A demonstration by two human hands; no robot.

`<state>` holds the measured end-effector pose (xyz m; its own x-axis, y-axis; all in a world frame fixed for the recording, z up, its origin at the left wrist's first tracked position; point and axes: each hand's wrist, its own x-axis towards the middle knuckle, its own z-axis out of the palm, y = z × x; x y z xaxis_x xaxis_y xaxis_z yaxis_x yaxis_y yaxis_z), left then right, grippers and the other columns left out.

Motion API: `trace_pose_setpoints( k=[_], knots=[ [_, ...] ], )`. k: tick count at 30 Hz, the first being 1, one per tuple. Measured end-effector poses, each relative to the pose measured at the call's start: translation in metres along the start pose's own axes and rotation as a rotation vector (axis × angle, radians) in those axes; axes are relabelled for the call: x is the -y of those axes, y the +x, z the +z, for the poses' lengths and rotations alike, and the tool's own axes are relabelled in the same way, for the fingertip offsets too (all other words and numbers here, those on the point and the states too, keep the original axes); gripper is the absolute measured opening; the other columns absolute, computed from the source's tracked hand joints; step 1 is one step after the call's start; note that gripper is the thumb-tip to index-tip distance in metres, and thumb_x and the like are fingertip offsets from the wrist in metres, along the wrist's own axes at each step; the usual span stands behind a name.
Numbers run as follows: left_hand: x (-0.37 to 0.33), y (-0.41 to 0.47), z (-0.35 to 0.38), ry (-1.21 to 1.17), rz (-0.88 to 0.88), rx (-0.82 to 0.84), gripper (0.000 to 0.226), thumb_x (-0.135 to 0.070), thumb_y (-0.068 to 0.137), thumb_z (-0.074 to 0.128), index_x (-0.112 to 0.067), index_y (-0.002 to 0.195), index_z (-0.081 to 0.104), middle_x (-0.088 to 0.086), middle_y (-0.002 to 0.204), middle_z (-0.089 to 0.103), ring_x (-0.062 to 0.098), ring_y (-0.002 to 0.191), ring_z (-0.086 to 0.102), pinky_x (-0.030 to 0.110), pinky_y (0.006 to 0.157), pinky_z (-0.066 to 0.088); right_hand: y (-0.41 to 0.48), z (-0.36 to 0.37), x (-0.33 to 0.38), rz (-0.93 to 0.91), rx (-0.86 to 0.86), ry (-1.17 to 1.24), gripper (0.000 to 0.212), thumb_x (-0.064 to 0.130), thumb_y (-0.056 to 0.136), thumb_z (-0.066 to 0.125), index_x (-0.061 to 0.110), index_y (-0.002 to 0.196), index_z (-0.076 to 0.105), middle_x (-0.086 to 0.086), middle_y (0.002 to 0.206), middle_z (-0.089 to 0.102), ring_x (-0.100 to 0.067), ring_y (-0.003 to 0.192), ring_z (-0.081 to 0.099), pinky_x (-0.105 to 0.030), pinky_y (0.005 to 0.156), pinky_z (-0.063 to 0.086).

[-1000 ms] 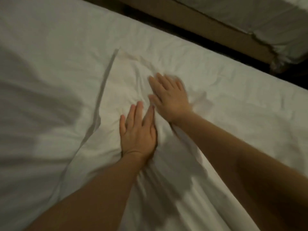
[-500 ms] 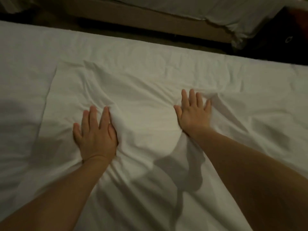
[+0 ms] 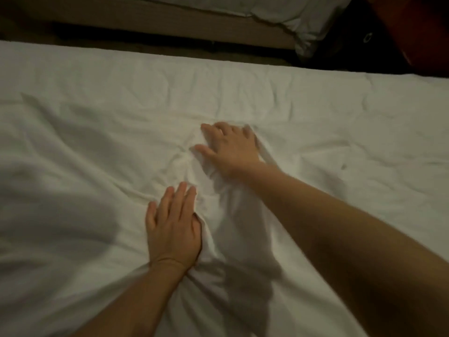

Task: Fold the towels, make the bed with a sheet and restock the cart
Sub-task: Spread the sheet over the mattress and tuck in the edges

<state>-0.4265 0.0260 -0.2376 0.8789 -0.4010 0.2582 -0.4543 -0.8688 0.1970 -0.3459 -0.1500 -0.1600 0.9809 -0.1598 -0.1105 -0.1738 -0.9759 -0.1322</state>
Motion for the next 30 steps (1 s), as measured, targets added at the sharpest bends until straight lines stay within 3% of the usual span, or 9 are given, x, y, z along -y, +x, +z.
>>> trace_pose_setpoints(
  k=[3,6,10,14,16,19,22,25,30],
  knots=[
    [-0.002,0.001,0.001,-0.006,0.010,-0.049,0.052,-0.024,0.084,0.035,-0.017,0.133,0.049,0.007,0.138,0.053,0.024,0.127,0.041,0.046,0.101,0.028,0.000,-0.041,-0.064,0.172,0.031,-0.081,0.052,0.062,0.092,0.033,0.032,0.131,0.049,0.000,0.136,0.049,-0.023,0.129,0.042,-0.048,0.111,0.014],
    [0.000,0.000,0.004,-0.004,0.014,-0.094,0.051,-0.023,0.085,0.034,-0.015,0.133,0.051,0.008,0.137,0.053,0.026,0.125,0.043,0.047,0.101,0.028,-0.012,-0.070,-0.118,0.378,0.218,0.030,0.051,0.063,0.091,0.035,0.027,0.121,0.057,-0.002,0.129,0.057,-0.024,0.120,0.048,-0.042,0.103,0.026],
    [-0.003,0.001,0.002,-0.010,-0.007,-0.096,0.050,-0.023,0.087,0.032,-0.014,0.132,0.053,0.008,0.137,0.053,0.027,0.126,0.043,0.048,0.102,0.028,-0.023,-0.090,-0.150,0.426,0.392,0.035,0.064,0.069,0.087,0.043,0.024,0.132,0.051,-0.002,0.140,0.048,-0.027,0.129,0.041,-0.045,0.112,0.025],
    [-0.002,0.001,0.002,-0.009,-0.008,-0.106,0.052,-0.023,0.086,0.032,-0.014,0.133,0.052,0.009,0.138,0.052,0.027,0.126,0.042,0.049,0.102,0.028,-0.024,-0.105,-0.177,0.500,0.496,0.094,0.061,0.059,0.092,0.042,0.014,0.132,0.054,-0.008,0.141,0.046,-0.027,0.129,0.041,-0.036,0.107,0.028],
    [-0.003,0.001,0.003,-0.014,-0.016,-0.109,0.052,-0.023,0.085,0.032,-0.013,0.132,0.052,0.009,0.138,0.052,0.026,0.127,0.040,0.049,0.102,0.027,-0.028,-0.109,-0.189,0.527,0.477,0.192,0.055,0.051,0.094,0.047,0.012,0.131,0.055,-0.008,0.139,0.047,-0.027,0.129,0.041,-0.033,0.106,0.028],
    [-0.004,0.001,0.003,-0.004,-0.018,-0.105,0.052,-0.023,0.084,0.033,-0.014,0.132,0.052,0.009,0.138,0.052,0.026,0.127,0.040,0.048,0.103,0.026,-0.035,-0.106,-0.194,0.514,0.343,0.449,0.035,0.034,0.091,0.061,0.013,0.118,0.064,-0.005,0.120,0.059,-0.019,0.112,0.053,-0.023,0.092,0.037],
    [-0.002,0.000,0.005,0.011,-0.022,-0.113,0.052,-0.023,0.084,0.034,-0.015,0.133,0.051,0.008,0.138,0.052,0.026,0.127,0.041,0.047,0.104,0.025,-0.032,-0.098,-0.186,0.467,0.251,0.600,0.024,0.025,0.089,0.065,0.022,0.113,0.066,0.000,0.114,0.063,-0.015,0.110,0.057,-0.020,0.094,0.041],
    [-0.002,0.000,0.006,0.012,-0.006,-0.117,0.051,-0.023,0.085,0.035,-0.016,0.133,0.049,0.008,0.138,0.052,0.027,0.127,0.042,0.047,0.104,0.025,-0.028,-0.093,-0.178,0.433,0.307,0.500,0.031,0.030,0.086,0.069,0.023,0.116,0.066,0.006,0.113,0.058,-0.012,0.109,0.051,-0.019,0.096,0.035],
    [-0.001,-0.001,0.006,0.016,-0.007,-0.102,0.052,-0.023,0.085,0.035,-0.016,0.134,0.048,0.008,0.139,0.051,0.027,0.128,0.041,0.046,0.104,0.023,-0.026,-0.097,-0.176,0.410,0.502,0.245,0.046,0.049,0.085,0.063,0.022,0.123,0.060,0.005,0.117,0.048,-0.019,0.115,0.045,-0.031,0.101,0.032]
  ],
)
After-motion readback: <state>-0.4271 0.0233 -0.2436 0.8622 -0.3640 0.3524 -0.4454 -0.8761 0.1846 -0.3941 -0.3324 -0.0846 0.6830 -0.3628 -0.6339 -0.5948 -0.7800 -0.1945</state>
